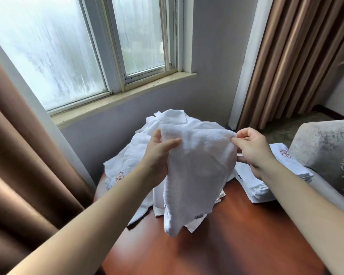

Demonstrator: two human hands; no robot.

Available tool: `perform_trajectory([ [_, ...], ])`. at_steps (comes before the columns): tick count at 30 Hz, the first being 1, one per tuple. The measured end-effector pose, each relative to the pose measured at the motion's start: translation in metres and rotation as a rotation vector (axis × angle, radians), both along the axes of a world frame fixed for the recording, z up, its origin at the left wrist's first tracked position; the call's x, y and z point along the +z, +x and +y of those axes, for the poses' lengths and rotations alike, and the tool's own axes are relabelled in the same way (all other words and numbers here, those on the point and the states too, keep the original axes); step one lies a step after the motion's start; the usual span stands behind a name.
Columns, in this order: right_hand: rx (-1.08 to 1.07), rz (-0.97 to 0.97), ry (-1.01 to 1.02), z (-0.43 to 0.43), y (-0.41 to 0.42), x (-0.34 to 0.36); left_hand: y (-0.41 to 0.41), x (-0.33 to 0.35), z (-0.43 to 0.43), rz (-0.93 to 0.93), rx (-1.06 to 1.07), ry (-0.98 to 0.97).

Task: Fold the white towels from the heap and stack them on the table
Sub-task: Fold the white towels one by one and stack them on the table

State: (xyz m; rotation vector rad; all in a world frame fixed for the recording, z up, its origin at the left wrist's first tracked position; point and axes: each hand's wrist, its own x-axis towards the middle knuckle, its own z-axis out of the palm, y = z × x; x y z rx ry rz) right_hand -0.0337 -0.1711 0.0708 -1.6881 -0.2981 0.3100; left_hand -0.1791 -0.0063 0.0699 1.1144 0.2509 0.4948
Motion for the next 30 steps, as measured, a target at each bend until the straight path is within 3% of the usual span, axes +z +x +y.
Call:
perform_trajectory([
  [6,0.076,0.125,-0.092,-0.004,-0.002,0.006,-0.001,0.009,-0.002,0.007,-0.046,0.066],
  [12,0.360,0.372,0.284,-0.013,-0.015,0.024,-0.011,0.015,0.005,0.044,-0.171,0.023],
  [18,0.414,0.604,0.321,-0.016,-0.022,0.010,-0.011,0.023,-0.007,-0.082,-0.190,-0.045],
  [21,0.504,0.618,0.252,-0.022,-0.026,0.002,-0.011,0.027,-0.010,-0.102,-0.249,-0.026],
  [26,0.671,0.646,0.552,-0.026,-0.032,-0.006,-0.013,0.030,-0.011,-0.071,-0.318,-0.056],
  [30,0.665,0.517,0.661,-0.022,-0.034,-0.003,-0.017,0.032,-0.009,-0.047,-0.369,-0.045],
])
